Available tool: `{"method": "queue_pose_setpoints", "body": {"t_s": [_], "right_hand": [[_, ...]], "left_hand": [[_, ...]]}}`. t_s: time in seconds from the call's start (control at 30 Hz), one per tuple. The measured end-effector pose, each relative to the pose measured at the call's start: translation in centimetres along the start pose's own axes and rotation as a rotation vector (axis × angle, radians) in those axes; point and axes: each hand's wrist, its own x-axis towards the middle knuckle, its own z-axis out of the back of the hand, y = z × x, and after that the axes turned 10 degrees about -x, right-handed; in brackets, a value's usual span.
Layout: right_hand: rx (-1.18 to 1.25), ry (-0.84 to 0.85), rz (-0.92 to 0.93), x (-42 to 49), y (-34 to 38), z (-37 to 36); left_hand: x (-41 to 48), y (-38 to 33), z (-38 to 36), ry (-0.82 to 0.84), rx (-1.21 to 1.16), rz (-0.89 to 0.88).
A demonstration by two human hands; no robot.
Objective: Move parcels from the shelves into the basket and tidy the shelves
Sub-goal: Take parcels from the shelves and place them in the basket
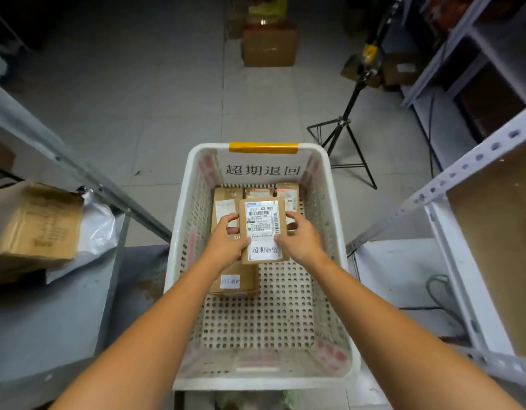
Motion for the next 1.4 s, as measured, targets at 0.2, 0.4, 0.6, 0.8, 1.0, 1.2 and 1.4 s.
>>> {"method": "queue_pose_setpoints", "body": {"t_s": [0.2, 0.4, 0.6, 0.8, 1.0, 1.2, 1.4], "right_hand": [[0.009, -0.004, -0.067, 5.2, -2.0, -3.2], [0.033, -0.023, -0.053, 12.4, -0.4, -7.3], [0.023, -0.027, -0.010, 19.0, 1.1, -11.7], [0.004, 0.013, -0.006, 22.6, 1.1, -14.5], [-0.043, 0.015, -0.010, 24.7, 0.5, -16.2], [-0.059, 0.040, -0.007, 25.2, -0.5, -16.6], [-0.195, 0.121, 0.032, 23.8, 0.5, -13.9]], "left_hand": [[6.6, 2.5, 0.3, 0.020, 0.028, 0.025], [13.9, 1.6, 3.4, -0.005, 0.056, -0.058], [19.8, 1.8, 6.1, -0.030, 0.109, -0.072], [23.4, 3.8, 6.3, -0.109, 0.131, -0.088], [25.7, 5.8, 5.5, -0.208, 0.146, -0.068], [27.2, 6.3, 5.4, -0.180, 0.229, -0.061], [26.0, 5.0, 5.5, -0.171, 0.303, -0.051]]}}
